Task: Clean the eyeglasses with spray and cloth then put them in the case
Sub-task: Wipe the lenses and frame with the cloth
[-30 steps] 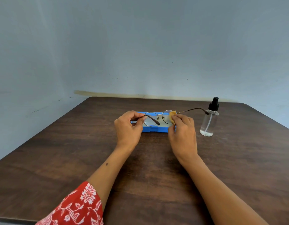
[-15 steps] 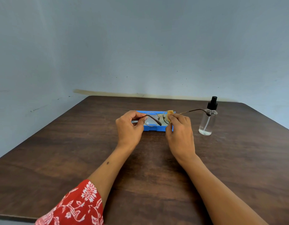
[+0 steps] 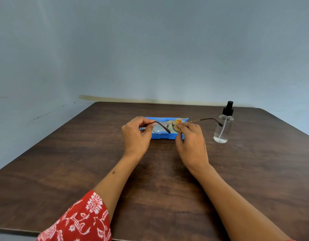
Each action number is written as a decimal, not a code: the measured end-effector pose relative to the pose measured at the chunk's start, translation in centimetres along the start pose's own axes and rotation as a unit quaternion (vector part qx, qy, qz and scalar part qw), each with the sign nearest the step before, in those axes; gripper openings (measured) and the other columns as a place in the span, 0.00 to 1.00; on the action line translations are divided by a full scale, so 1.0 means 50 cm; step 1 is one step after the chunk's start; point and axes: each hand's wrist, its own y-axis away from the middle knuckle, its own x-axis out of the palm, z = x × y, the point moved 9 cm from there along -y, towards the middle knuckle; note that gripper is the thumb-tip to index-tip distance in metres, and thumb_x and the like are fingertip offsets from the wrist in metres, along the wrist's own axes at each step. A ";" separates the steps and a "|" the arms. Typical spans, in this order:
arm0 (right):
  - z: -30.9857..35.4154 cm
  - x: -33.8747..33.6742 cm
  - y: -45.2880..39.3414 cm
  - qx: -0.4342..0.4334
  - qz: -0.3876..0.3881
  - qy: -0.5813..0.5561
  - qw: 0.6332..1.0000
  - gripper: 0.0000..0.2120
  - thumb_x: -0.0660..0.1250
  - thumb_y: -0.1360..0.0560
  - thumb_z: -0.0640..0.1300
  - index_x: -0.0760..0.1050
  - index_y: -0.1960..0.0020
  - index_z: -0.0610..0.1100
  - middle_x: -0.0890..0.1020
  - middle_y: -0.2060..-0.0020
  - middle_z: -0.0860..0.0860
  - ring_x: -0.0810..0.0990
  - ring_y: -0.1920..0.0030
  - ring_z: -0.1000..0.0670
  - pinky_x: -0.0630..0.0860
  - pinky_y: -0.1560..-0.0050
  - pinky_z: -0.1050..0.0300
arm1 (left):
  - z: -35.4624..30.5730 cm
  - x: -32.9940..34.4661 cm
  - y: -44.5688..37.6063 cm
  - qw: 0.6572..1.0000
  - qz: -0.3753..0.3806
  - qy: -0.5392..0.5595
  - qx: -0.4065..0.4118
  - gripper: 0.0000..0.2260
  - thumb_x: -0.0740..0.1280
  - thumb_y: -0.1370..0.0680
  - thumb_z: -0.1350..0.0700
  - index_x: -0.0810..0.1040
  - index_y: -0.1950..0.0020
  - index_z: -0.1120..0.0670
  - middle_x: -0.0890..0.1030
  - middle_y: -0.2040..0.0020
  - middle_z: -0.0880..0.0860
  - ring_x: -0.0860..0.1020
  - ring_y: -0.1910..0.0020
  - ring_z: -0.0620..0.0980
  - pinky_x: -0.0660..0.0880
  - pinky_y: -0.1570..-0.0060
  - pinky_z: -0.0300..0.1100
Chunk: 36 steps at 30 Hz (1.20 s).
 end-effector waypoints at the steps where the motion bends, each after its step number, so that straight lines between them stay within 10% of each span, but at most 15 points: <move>1: -0.007 -0.006 -0.001 0.013 -0.009 0.004 1.000 0.14 0.65 0.28 0.31 0.78 0.43 0.34 0.80 0.45 0.41 0.75 0.44 0.40 0.75 0.51 0.52 | 0.003 -0.002 -0.002 1.000 -0.002 0.003 -0.004 0.03 0.72 0.29 0.63 0.82 0.59 0.55 0.82 0.62 0.47 0.81 0.59 0.45 0.80 0.57 0.48; 36: -0.027 -0.020 -0.004 0.033 -0.028 0.013 0.999 0.13 0.66 0.27 0.31 0.78 0.44 0.34 0.80 0.47 0.41 0.75 0.45 0.41 0.76 0.54 0.49 | 0.016 0.005 -0.003 0.999 0.011 0.018 -0.030 0.04 0.72 0.29 0.62 0.82 0.59 0.54 0.83 0.61 0.49 0.82 0.58 0.46 0.80 0.56 0.52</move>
